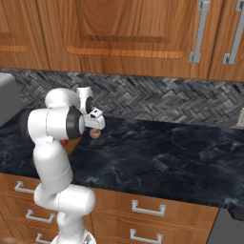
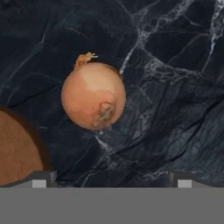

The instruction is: Place the avocado, onion, tomato, and bell pepper on the cutting board.

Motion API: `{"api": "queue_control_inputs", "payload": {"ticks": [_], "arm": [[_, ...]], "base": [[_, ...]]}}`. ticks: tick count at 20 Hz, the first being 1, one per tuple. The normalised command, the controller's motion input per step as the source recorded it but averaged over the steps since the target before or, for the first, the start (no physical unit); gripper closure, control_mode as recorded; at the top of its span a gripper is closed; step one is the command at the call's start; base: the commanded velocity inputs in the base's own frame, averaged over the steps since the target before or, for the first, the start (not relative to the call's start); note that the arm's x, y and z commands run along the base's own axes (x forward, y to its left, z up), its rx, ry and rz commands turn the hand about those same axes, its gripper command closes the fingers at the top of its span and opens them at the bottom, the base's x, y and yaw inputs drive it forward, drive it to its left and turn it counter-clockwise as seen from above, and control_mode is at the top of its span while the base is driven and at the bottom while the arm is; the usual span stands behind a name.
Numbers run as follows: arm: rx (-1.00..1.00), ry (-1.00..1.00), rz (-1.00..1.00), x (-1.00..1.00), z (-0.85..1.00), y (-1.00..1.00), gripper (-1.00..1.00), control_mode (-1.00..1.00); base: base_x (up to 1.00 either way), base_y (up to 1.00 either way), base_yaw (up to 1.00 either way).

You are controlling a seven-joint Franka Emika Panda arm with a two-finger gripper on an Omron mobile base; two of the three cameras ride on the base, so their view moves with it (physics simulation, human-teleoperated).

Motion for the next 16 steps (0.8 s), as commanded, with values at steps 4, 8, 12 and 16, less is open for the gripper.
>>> {"api": "queue_control_inputs", "payload": {"ticks": [4, 8, 12, 16], "arm": [[0.00, 0.08, 0.00, 0.28, -0.10, 0.00, -1.00, -1.00], [0.00, 0.04, 0.00, 0.22, -0.12, 0.00, -1.00, -1.00], [0.00, 0.06, 0.00, 0.14, -0.16, 0.00, -1.00, -1.00], [0.00, 0.08, 0.00, 0.06, -0.18, 0.00, -1.00, -1.00]], "base": [[0.00, 0.00, 0.00], [0.00, 0.00, 0.00], [0.00, 0.00, 0.00], [0.00, 0.00, 0.00]]}}
